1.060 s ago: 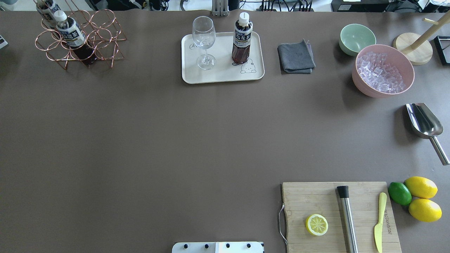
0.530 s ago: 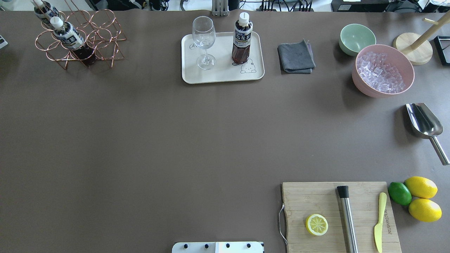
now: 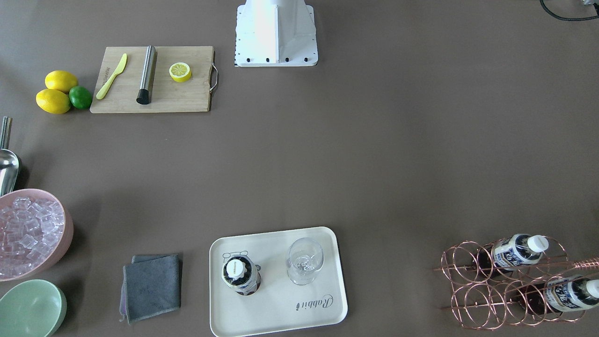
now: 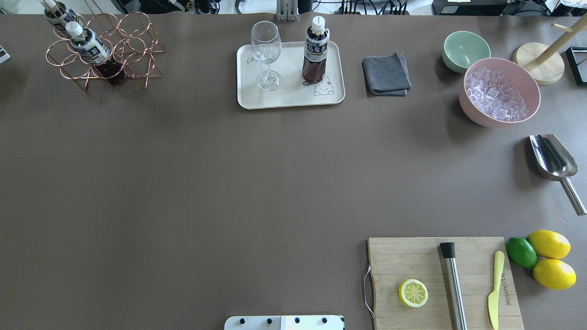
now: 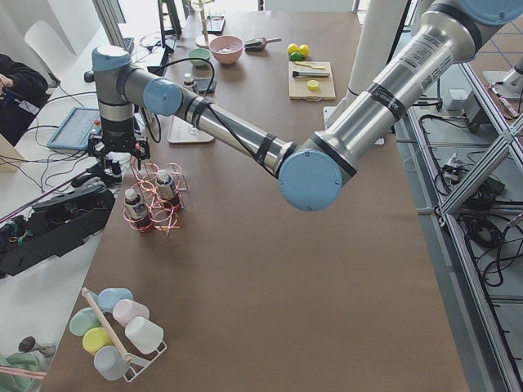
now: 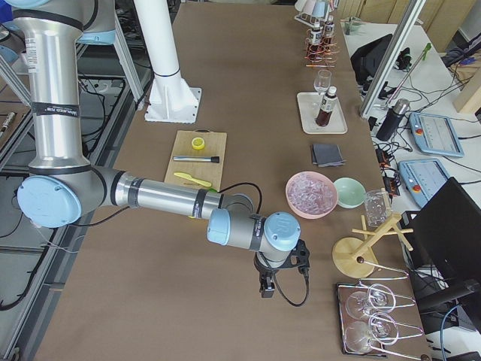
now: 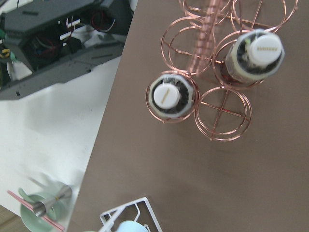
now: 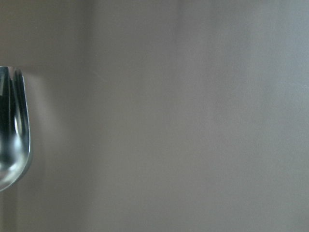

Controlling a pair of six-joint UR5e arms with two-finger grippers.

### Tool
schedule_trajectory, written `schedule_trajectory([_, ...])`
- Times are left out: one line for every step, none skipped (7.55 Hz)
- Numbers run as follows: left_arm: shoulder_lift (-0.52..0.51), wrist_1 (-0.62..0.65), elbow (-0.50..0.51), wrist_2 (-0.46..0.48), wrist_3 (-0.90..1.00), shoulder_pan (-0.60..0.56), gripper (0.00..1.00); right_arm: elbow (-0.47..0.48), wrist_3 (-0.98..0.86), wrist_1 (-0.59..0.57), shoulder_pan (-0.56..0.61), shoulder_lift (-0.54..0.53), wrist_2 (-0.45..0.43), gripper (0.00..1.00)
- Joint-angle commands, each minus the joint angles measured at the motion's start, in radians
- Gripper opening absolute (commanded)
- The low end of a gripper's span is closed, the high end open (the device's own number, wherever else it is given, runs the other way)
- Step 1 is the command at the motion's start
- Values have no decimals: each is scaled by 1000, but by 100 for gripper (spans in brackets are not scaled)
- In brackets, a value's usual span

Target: Take tea from basket to plate

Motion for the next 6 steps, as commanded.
schedule_trajectory([211,-5,-44,-140,-233,-112,98,-33,-8,53,5,-2,-2,100])
schedule_trajectory([299,-7,-54,-191,-298,-123,98,-60,-9,102,5,-5,-4,100])
schedule_trajectory([371,-51,-54,-241,-386,-119,98,-76,-22,133,6,-8,-4,100])
schedule_trajectory([390,-65,-58,-289,-589,-116,98,-78,-34,144,6,-8,-4,100])
schedule_trajectory([425,-73,-68,-356,-830,-91,98,-79,-44,167,6,-17,-4,100])
schedule_trajectory([425,-70,-79,-349,-969,-49,98,-79,-44,169,17,-28,-4,100])
